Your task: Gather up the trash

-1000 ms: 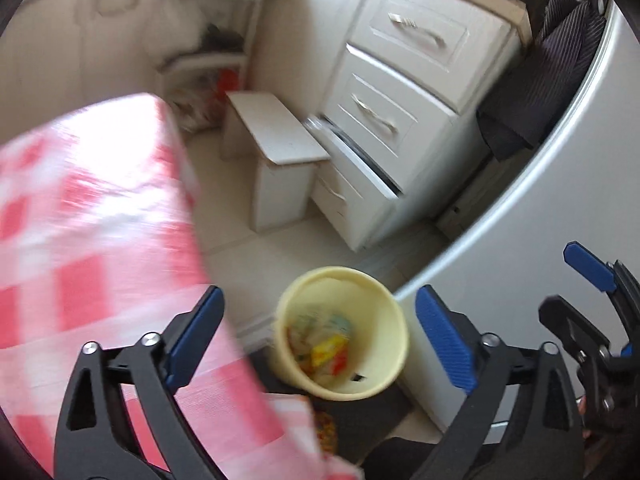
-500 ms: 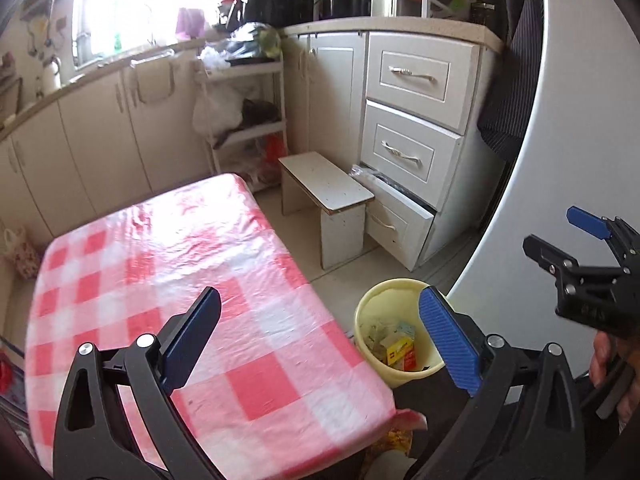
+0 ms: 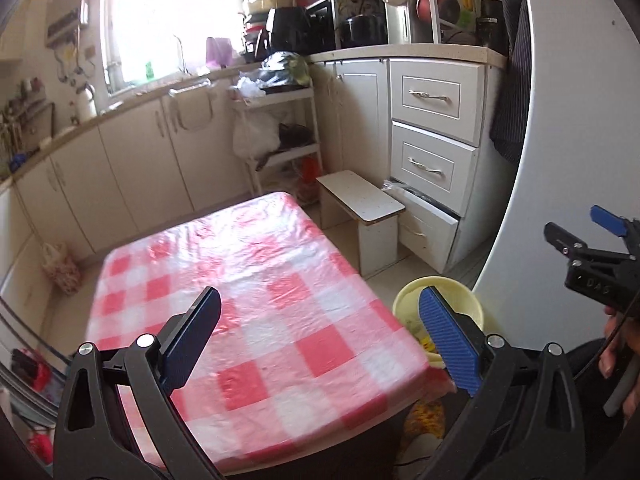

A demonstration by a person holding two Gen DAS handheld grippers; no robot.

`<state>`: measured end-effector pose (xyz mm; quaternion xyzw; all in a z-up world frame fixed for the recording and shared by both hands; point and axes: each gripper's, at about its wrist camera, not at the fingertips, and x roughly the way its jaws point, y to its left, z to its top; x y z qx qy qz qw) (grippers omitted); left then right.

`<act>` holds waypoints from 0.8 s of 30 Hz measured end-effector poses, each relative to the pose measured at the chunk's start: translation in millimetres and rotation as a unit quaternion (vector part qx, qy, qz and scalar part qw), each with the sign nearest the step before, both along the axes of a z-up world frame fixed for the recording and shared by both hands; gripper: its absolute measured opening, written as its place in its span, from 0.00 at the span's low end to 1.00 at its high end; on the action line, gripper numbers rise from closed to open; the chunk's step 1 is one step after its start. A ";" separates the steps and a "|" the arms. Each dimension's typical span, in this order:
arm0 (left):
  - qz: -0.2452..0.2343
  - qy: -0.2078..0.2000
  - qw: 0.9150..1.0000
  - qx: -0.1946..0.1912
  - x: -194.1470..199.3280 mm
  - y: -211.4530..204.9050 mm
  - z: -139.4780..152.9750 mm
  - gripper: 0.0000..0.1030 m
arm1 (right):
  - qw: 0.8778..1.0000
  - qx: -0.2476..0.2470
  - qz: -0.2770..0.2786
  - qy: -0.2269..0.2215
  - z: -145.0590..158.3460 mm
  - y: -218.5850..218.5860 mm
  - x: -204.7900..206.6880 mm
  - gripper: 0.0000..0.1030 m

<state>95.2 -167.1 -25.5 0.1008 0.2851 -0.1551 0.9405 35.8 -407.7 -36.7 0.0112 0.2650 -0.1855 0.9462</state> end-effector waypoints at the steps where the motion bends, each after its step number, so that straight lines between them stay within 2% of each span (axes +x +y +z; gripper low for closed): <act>1: 0.002 -0.005 1.000 0.004 -4.0 2.8 2.2 0.93 | 1.000 0.000 -0.006 -0.001 1.1 1.8 -3.5 0.93; 4: 0.002 -0.015 1.000 0.014 -17.9 10.4 8.7 0.93 | 1.000 0.002 -0.018 -0.001 2.6 11.8 -15.9 0.93; 11: -0.042 -0.017 0.999 0.002 -53.6 20.0 23.0 0.93 | 1.000 -0.019 -0.008 0.003 9.2 41.3 -34.2 0.93; 15: -0.045 -0.027 0.999 0.006 -70.8 21.5 29.5 0.93 | 1.000 -0.027 0.008 -0.006 19.4 56.6 -43.2 0.93; 24: -0.046 -0.043 0.998 -0.017 -95.0 33.3 49.5 0.93 | 0.998 -0.045 0.029 -0.020 33.4 80.9 -55.6 0.93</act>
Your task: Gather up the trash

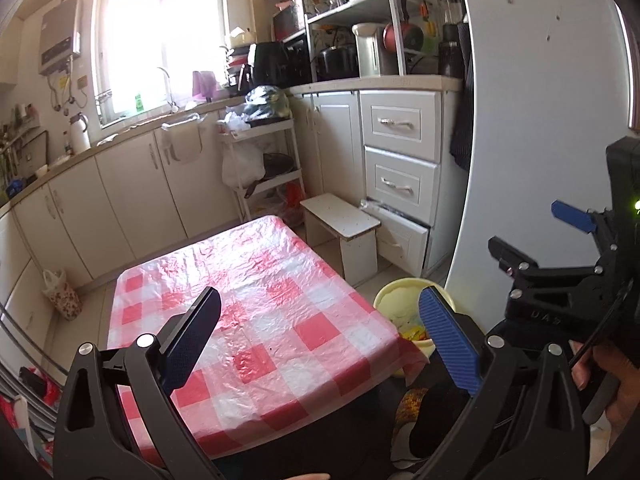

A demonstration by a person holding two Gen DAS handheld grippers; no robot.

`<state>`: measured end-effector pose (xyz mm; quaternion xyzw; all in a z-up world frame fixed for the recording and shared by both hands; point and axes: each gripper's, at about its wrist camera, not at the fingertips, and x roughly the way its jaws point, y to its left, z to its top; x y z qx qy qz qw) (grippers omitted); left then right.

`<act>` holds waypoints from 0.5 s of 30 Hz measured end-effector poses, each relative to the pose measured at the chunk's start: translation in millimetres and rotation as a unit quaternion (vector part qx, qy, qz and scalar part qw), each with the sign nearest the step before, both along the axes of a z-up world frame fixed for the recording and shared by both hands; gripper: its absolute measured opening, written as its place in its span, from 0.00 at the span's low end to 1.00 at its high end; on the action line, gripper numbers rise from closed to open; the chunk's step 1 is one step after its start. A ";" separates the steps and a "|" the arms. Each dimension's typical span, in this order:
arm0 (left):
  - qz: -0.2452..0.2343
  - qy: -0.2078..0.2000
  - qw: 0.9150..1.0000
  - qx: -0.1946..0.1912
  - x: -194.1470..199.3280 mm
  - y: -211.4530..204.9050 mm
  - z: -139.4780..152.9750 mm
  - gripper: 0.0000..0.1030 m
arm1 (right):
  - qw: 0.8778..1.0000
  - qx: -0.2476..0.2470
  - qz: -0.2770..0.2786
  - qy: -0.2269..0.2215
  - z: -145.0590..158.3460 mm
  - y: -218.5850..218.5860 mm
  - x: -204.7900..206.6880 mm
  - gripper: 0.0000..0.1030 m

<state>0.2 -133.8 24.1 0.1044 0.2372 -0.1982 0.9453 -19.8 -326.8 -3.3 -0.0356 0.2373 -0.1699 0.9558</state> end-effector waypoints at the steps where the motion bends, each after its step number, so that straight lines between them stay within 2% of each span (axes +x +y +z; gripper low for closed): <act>1: -0.001 -0.001 1.000 -0.004 -2.5 1.0 2.1 0.93 | 1.000 -0.001 0.001 -0.001 0.5 1.8 -0.5 0.93; 4: -0.018 0.005 1.000 -0.023 -7.7 6.2 7.1 0.93 | 1.000 -0.005 0.006 -0.004 3.1 7.9 -0.1 0.93; 8: -0.017 -0.045 0.998 -0.029 -26.7 11.2 15.5 0.93 | 1.000 -0.004 0.010 -0.016 7.6 13.7 -4.8 0.93; 11: -0.003 -0.058 0.998 -0.022 -27.8 12.2 19.0 0.93 | 1.000 -0.002 0.011 -0.024 10.6 16.4 -8.0 0.93; 15: 0.016 -0.032 0.999 -0.005 -17.7 12.2 14.2 0.93 | 0.999 -0.002 0.013 -0.031 15.2 19.3 -11.7 0.93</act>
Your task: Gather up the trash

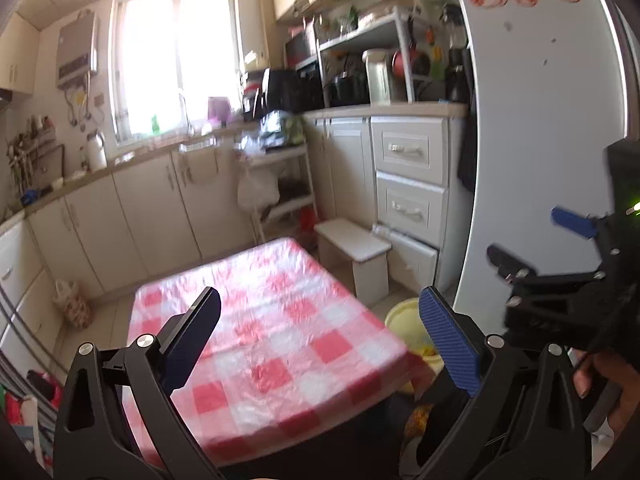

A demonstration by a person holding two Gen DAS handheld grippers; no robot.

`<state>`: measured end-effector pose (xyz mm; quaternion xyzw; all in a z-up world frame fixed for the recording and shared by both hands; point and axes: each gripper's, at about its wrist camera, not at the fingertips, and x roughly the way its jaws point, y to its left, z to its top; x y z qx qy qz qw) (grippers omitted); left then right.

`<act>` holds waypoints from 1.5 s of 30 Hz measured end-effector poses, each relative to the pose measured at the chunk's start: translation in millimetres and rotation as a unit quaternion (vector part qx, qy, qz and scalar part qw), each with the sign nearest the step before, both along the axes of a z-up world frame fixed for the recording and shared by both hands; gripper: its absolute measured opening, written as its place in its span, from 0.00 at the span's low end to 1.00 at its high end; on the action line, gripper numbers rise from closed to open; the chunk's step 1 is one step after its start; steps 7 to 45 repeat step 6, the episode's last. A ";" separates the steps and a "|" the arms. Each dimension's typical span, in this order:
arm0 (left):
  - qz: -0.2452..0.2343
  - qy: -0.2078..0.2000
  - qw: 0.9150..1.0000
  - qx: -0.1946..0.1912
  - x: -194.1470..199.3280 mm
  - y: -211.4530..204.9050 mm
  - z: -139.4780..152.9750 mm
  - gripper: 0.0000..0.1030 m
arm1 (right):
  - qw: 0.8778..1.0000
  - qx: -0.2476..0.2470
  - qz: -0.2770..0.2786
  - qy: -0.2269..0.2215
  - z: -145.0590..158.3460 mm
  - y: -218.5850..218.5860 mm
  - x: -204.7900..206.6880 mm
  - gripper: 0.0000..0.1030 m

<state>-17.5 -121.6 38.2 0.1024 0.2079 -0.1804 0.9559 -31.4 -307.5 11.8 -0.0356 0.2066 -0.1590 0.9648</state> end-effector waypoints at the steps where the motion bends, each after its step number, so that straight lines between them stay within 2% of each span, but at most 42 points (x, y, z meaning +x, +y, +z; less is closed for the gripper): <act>1: 0.002 0.009 1.000 -0.001 2.3 0.5 -2.2 0.93 | 1.000 0.000 0.001 -0.002 1.0 0.9 -0.8 0.93; 6: 0.004 0.026 1.000 -0.003 4.8 3.5 -8.1 0.93 | 1.000 -0.004 0.005 -0.007 5.5 6.4 -4.7 0.93; 45: 0.004 0.026 1.000 -0.003 4.8 3.5 -8.1 0.93 | 1.000 -0.004 0.005 -0.007 5.5 6.4 -4.7 0.93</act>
